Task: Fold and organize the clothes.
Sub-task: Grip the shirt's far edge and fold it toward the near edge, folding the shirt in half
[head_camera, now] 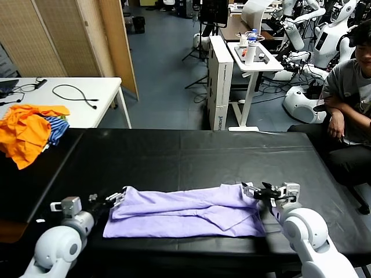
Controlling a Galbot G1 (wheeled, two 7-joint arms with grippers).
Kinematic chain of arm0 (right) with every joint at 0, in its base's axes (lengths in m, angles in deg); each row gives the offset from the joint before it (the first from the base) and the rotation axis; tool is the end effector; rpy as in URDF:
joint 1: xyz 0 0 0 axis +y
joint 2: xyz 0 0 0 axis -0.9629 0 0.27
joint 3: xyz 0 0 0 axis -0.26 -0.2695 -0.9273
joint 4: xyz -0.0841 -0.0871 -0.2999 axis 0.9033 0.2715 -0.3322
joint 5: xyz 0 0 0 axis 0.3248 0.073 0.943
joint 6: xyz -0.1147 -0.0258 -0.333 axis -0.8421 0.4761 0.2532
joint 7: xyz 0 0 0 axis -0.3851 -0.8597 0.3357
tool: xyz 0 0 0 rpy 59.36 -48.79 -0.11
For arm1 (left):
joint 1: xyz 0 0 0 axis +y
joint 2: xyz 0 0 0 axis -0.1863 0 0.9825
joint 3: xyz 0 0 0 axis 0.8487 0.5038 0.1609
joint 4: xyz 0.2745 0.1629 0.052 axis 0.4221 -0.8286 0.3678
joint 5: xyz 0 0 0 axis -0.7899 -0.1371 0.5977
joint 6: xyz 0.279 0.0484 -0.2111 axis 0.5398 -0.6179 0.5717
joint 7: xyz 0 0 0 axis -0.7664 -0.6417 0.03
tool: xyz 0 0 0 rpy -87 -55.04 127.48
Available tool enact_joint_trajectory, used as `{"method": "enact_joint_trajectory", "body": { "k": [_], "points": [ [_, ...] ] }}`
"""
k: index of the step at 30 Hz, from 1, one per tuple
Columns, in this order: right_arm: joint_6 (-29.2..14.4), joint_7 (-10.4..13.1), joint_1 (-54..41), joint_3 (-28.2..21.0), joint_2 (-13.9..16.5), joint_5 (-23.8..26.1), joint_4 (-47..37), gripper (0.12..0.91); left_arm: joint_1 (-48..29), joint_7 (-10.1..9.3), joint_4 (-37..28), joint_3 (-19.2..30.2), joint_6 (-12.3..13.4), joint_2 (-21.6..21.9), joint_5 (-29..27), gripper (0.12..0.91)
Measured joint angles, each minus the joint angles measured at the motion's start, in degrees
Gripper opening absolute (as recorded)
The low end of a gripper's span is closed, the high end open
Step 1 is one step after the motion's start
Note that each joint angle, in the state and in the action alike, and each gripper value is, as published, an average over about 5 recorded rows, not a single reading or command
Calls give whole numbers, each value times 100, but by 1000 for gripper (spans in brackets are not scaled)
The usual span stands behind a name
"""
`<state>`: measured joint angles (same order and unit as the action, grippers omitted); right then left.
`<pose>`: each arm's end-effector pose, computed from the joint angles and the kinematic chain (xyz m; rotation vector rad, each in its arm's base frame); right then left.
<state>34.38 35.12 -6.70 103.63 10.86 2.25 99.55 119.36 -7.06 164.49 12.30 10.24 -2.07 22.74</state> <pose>0.2962 -0.0726 -0.2298 0.1189 -2.5258 -0.1633 0.2574 0.1038 -0.2397 -0.1247 -2.5850 0.1891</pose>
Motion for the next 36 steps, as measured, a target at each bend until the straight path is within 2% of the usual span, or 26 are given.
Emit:
{"method": "enact_joint_trajectory", "body": {
  "k": [2,5,10,13,16,18,21,23,26,30,33,36],
  "points": [
    [-5,-3,-1,-9,-21,22,-16,902,-35,8,-12,44,-17,-21,24,898],
    [-8,-12,-4,-17,-43,43,-34,880,-82,15,-18,114,-57,-60,70,837],
    [-20,-39,-5,-32,-73,67,-89,752,-93,16,-38,214,-80,-89,62,647],
    [-38,-88,-14,-43,-102,106,-138,657,-59,14,-52,232,-79,-115,53,475],
    [-72,-130,-29,-56,-136,160,-178,516,-10,15,-34,233,-72,-141,57,286],
    [-115,-113,-33,-61,-160,185,-196,391,11,16,-20,235,-62,-156,54,194],
    [-227,-11,-25,-62,-204,255,-222,214,21,16,-13,238,-32,-184,10,153],
    [-304,86,-10,-53,-245,301,-236,154,29,12,-13,231,5,-211,-52,153],
    [-354,147,26,-22,-302,294,-228,144,66,1,-1,188,61,-262,-152,150],
    [-304,-5,80,-2,-319,188,-156,146,153,6,67,99,97,-310,-224,150],
    [-261,-168,111,16,-297,158,-61,230,195,26,114,73,95,-313,-225,153],
    [-273,-261,157,72,-249,158,60,402,184,40,161,70,84,-312,-213,234]
  ]
}}
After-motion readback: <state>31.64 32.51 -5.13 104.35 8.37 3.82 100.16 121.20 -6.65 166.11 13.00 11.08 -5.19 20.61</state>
